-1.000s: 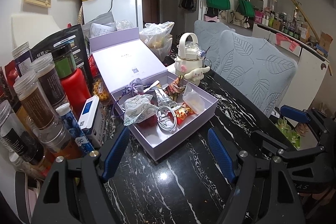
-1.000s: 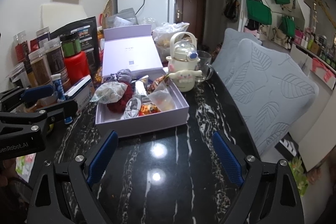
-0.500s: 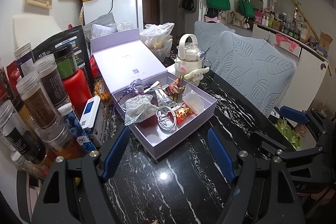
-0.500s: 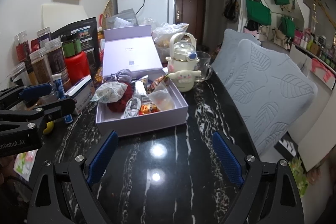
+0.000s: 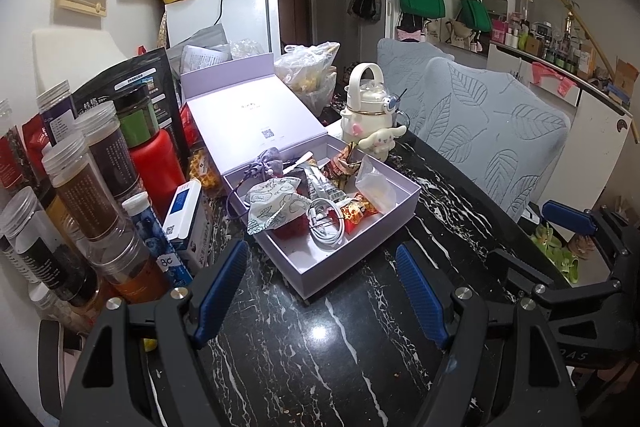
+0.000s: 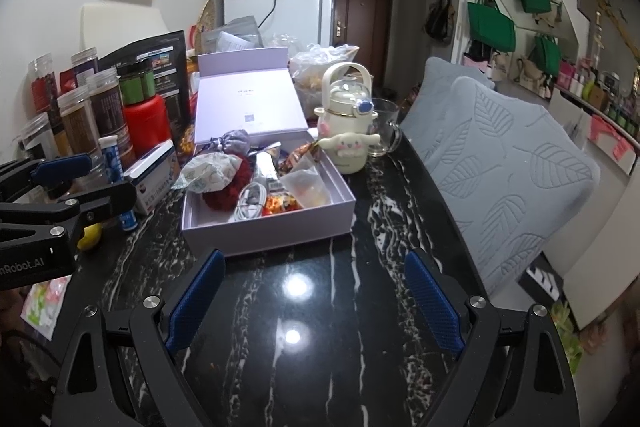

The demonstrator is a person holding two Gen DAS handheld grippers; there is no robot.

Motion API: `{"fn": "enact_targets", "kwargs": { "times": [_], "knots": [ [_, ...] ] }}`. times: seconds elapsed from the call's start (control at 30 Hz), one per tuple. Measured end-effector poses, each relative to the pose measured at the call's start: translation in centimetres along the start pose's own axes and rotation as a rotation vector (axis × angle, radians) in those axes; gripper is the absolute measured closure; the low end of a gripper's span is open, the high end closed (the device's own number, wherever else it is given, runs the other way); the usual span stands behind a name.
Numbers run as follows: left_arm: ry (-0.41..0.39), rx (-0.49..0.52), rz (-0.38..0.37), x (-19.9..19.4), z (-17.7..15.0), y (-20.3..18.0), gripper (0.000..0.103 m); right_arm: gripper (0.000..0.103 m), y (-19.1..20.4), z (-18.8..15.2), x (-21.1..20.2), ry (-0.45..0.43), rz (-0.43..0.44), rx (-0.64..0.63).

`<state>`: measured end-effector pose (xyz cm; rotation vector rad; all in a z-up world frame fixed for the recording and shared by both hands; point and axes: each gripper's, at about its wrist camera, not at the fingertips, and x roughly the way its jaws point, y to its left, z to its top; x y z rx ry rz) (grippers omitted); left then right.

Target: Organize soft objects

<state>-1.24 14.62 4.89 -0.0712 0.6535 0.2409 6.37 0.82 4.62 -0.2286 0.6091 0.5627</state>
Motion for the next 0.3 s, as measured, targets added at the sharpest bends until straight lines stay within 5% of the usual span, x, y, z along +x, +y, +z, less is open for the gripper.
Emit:
{"fn": "enact_targets", "kwargs": {
  "times": [0.3],
  "knots": [
    [0.007, -0.004, -0.007, -0.11, -0.27, -0.04, 0.026, 0.01, -0.2, -0.25, -0.11, 0.007, 0.001, 0.006]
  ]
}}
